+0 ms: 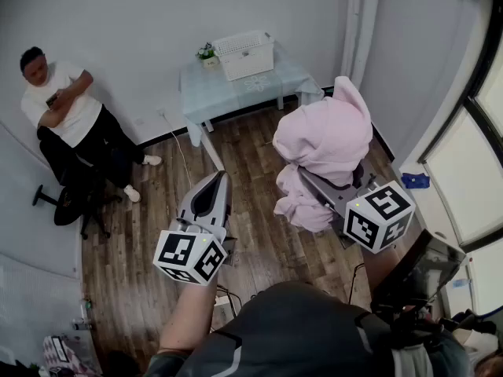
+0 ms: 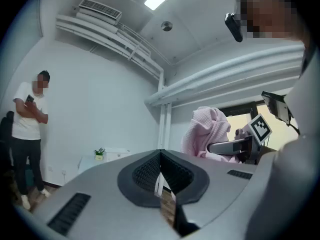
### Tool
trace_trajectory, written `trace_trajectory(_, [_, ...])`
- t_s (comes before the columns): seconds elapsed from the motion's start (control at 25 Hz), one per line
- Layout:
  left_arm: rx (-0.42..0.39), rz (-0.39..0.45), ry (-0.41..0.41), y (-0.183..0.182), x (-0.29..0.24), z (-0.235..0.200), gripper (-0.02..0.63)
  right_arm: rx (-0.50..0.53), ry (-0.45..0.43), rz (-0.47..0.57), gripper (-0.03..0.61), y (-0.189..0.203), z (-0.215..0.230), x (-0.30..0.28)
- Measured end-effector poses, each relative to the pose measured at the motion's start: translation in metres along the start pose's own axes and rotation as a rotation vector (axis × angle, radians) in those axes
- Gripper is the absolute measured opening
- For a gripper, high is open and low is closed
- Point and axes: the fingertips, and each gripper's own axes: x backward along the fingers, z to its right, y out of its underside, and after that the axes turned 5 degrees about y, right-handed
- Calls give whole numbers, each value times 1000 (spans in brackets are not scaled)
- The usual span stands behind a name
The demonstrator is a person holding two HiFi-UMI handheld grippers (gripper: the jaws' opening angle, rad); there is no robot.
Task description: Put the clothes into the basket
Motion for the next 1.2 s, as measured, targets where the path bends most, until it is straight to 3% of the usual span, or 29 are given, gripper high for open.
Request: trace_trajectory(1.2, [-8,-22,24,5,-4,5,9,-27,12,13,311,1,4,2])
